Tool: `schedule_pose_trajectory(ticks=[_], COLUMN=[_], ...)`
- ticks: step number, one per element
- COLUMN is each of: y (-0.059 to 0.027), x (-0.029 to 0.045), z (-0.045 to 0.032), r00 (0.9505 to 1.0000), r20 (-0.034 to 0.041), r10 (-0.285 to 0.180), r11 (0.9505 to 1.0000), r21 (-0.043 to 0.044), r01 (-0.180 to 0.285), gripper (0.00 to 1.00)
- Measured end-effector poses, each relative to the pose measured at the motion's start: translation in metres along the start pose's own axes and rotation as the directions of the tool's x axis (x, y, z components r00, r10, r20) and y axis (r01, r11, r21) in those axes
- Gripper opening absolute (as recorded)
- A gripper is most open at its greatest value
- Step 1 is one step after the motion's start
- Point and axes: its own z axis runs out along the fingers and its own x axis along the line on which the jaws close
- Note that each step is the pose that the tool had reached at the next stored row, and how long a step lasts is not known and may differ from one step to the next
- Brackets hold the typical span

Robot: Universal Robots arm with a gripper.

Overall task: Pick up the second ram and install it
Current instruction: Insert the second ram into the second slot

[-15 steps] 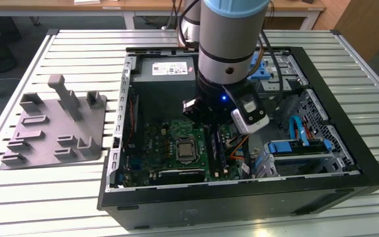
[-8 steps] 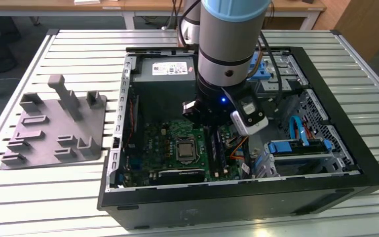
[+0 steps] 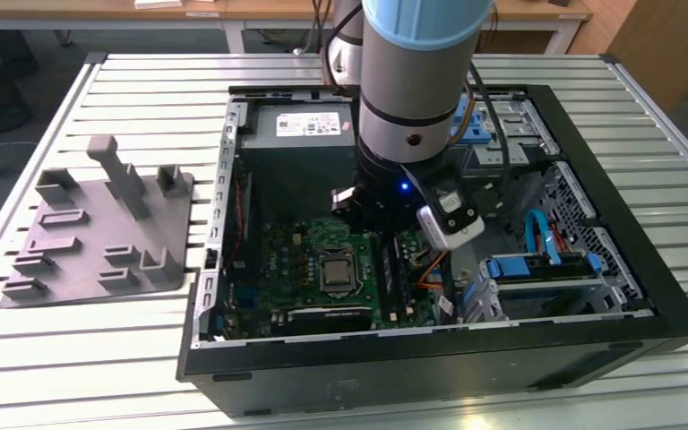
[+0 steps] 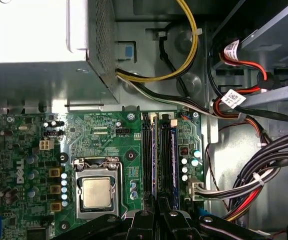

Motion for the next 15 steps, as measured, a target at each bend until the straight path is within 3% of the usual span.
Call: schedule_pose_trajectory(ticks=[15], y=[-0.0005], x=[0.0004], z=[0.0101], r00=[1.0], r20=[0.0], r10=[0.0], r11=[1.0], r21=[0.0], r01=[0.0], gripper=[0.14])
